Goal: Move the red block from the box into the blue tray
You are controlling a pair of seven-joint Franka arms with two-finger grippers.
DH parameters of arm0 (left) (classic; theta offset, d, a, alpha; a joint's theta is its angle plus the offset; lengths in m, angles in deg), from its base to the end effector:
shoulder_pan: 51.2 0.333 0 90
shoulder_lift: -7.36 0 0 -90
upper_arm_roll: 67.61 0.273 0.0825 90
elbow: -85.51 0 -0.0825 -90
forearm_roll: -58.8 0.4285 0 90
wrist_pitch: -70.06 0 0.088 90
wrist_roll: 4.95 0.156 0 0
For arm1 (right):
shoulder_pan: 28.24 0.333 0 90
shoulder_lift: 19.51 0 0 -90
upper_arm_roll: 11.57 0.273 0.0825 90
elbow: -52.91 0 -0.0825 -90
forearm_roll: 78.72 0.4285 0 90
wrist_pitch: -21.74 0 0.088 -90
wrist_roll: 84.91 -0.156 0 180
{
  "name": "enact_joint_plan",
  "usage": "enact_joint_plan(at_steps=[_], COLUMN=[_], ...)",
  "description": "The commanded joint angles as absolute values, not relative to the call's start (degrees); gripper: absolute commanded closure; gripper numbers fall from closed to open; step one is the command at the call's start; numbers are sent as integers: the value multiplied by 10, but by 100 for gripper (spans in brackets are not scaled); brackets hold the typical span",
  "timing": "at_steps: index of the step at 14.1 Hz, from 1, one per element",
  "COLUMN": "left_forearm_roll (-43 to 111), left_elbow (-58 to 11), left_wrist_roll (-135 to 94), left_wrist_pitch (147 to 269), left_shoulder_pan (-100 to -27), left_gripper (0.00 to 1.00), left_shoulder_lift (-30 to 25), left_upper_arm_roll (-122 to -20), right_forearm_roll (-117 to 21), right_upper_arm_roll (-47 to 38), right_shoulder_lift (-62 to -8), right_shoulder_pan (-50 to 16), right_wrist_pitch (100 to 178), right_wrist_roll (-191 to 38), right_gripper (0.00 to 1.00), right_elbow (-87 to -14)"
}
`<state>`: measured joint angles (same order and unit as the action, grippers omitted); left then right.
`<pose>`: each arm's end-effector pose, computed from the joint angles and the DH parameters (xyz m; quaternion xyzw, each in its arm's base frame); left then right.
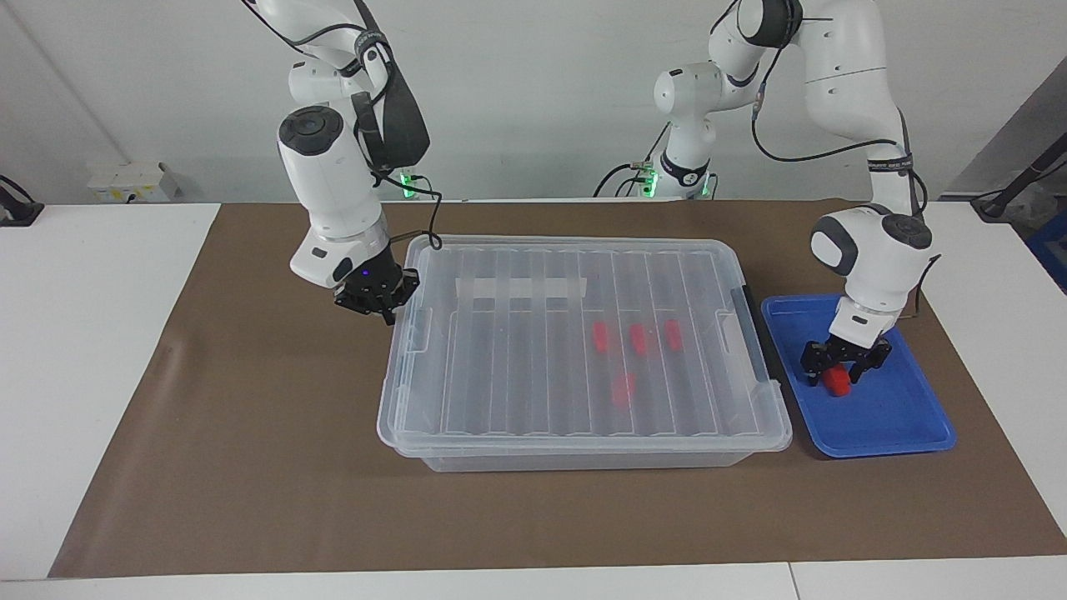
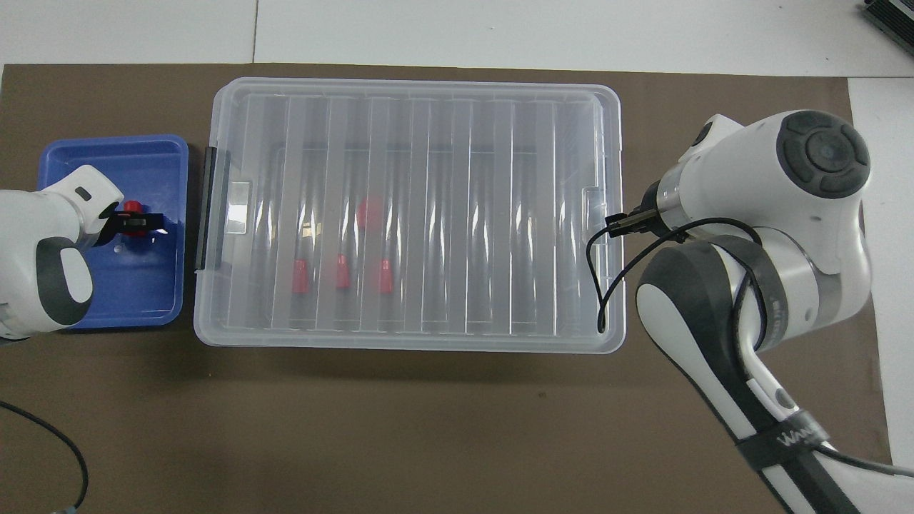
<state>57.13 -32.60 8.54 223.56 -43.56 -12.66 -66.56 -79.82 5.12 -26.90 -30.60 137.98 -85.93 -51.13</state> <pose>0.6371 0.0980 0.1702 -0.9905 0.0304 -0.1323 0.0207 0.6276 0.1554 0.3687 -0.9920 -0.1176 -0.0430 0.0155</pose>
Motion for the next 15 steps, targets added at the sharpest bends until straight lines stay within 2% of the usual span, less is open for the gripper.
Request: enact_joint_plan(at_steps=[1,4,5,6,7,9,12,15], left_forearm_roll=[560,560,560,561,561,561,561,561], left_elbow=[-331,-293,-278,-268,-264,-247,-199,-193], left_wrist_roll=[84,86,87,88,88,89,87,83], left_wrist_pitch=[2227,2133,2096,2065,2039,1982,1875,1819], left_shoulder_pan=[-447,-446,-445,-443,-441,-440,-447,-454], left_gripper=[17,17,17,17,17,17,16,5], left_shoulder_lift=[-125,-107,-100,-88,-76,-55,-39,7], left_upper_arm_roll=[-659,-658,-658,-658,-658,-657,-665,-665], right_forearm_roll=[-793,-795,-795,-795,-795,-795,-797,-802], right_upper_arm_roll=[46,22,4,-14,-29,-66,-112,-114], right_shoulder_lift=[-241,-210,-204,-200,-193,-185,-186,-192], right_shoulder_pan=[-310,-306,-301,-297,-294,-275,-255,-264], right_wrist_pitch=[1359,1329,1325,1324,1324,1312,1245,1163], right_wrist_roll=[-873,-938,-942,-942,-944,-961,-960,-960], right_gripper=[100,100,82,38,1,0,0,0], right_elbow=[-508,-508,-508,-507,-506,-494,-440,-377])
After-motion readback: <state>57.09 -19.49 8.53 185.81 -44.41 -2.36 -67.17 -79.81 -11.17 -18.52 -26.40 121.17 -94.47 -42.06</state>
